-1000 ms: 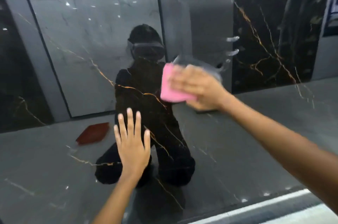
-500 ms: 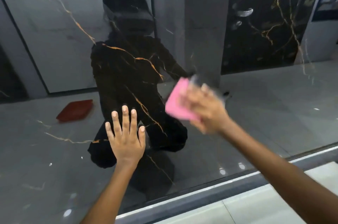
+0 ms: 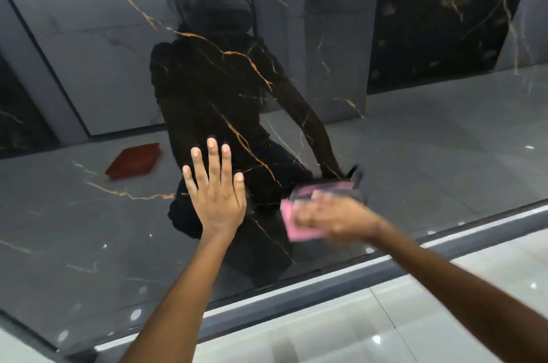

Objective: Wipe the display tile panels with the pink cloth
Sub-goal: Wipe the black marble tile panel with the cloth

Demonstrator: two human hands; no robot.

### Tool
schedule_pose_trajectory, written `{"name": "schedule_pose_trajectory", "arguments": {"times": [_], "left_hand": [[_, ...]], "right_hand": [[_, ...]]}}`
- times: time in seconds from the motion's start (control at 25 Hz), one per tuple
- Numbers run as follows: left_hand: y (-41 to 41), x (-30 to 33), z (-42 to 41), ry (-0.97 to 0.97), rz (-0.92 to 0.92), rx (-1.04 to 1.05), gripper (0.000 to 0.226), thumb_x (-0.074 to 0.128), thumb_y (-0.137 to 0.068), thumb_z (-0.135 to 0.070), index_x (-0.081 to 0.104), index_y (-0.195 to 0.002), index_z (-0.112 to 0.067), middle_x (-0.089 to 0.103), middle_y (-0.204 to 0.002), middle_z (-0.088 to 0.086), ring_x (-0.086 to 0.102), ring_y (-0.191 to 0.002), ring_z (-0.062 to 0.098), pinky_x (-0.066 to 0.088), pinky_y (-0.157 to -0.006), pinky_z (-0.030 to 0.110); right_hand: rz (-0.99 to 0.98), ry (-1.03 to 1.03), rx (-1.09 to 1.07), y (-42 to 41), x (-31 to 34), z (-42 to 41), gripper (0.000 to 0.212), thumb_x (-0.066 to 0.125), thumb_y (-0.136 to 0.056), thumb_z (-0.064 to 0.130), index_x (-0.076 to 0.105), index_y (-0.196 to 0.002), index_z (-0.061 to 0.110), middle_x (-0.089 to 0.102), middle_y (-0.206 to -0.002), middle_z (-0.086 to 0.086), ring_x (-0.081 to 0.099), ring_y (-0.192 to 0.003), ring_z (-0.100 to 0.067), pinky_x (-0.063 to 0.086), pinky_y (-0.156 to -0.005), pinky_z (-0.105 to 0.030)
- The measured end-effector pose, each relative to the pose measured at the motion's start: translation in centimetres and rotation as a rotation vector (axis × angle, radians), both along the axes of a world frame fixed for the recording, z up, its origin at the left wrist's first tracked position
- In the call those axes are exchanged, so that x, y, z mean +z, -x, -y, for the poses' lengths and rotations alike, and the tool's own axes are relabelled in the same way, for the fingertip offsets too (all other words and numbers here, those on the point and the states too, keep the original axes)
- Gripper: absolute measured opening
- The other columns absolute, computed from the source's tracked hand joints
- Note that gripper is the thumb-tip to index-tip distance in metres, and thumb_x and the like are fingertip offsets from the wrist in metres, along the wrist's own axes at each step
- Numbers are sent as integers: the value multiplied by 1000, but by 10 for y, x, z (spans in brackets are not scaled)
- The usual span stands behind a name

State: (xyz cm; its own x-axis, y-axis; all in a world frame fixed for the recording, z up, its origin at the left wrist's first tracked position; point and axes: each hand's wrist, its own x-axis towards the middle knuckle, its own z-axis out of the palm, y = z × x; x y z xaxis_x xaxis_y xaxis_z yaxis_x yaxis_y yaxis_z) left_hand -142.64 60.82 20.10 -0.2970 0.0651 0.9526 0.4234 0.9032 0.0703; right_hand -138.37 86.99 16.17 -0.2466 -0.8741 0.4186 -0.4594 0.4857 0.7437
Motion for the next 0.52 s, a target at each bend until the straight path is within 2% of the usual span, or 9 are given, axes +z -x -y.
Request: {"name": "schedule_pose_trajectory", "arguments": {"times": [0.08, 0.12, 0.2, 0.24, 0.28, 0.36, 0.44, 0.48, 0.52], "left_hand": [[-1, -2, -5, -46, 13, 6, 56, 18, -106, -36, -5, -156, -25, -14, -163, -9, -13, -150, 18, -6, -122, 41], [-3, -7, -10, -82, 24, 14, 56, 17, -106, -36, -5, -156, -24, -15, -163, -9, -13, -150, 18, -7, -122, 42], [-8, -22, -25, -146, 79, 17, 56, 15, -106, -37, -8, -156, -23, -18, -162, -8, -16, -149, 19, -10, -121, 43], [-11, -33, -32, -162, 110, 15, 57, 13, -106, -38, -10, -156, -22, -20, -162, -6, -18, -149, 20, -11, -121, 43], [-14, -44, -37, -163, 138, 12, 57, 12, -106, -39, -11, -155, -21, -21, -162, -5, -19, -149, 21, -12, -120, 44], [-17, -63, -35, -126, 190, -2, 58, 11, -106, -41, -11, -155, -20, -21, -162, -3, -20, -149, 23, -12, -120, 43], [-15, -79, -23, -41, 194, -39, 58, 11, -106, -42, -9, -156, -20, -20, -162, -2, -19, -149, 22, -11, -120, 42], [-14, -85, -17, 6, 178, -51, 58, 12, -106, -42, -8, -156, -20, -19, -162, -1, -18, -149, 22, -10, -120, 41], [-13, -89, -14, 49, 158, -40, 58, 13, -107, -41, -8, -156, -20, -19, -163, -1, -17, -149, 23, -10, -120, 42]], "right_hand": [[-152, 451, -73, 7, 70, -31, 59, 52, -80, 12, 42, -139, 14, 39, -145, -10, 19, -145, -21, 16, -117, -40], [-166, 775, -72, 10, 98, -45, 61, 51, -79, 12, 42, -139, 13, 39, -145, -12, 19, -146, -23, 14, -117, -41], [-172, 1358, -108, 14, 98, -49, 67, 50, -78, 11, 37, -144, 10, 33, -151, -17, 18, -146, -31, 17, -117, -47], [-160, 1437, -192, 12, 70, -39, 71, 49, -81, 14, 28, -149, 11, 28, -153, -19, 15, -146, -33, 20, -116, -52], [-95, 1331, -268, 7, 26, -26, 76, 46, -83, 18, 17, -154, 15, 24, -154, -18, 9, -148, -32, 24, -112, -56], [105, 715, -345, -13, -67, -3, 89, 49, -81, 19, 1, -155, 24, 22, -155, -11, -5, -149, -25, 33, -105, -63], [208, 162, -343, -31, -116, -3, 107, 66, -71, 13, 2, -155, 27, 20, -157, 3, -9, -149, -20, 21, -115, -57], [178, 114, -322, -32, -110, -6, 109, 72, -68, 13, 7, -155, 27, 20, -158, 3, -8, -149, -19, 12, -118, -51], [98, 201, -304, -26, -88, -4, 101, 72, -70, 18, 15, -153, 26, 22, -156, -2, -5, -150, -21, 8, -118, -48]]}}
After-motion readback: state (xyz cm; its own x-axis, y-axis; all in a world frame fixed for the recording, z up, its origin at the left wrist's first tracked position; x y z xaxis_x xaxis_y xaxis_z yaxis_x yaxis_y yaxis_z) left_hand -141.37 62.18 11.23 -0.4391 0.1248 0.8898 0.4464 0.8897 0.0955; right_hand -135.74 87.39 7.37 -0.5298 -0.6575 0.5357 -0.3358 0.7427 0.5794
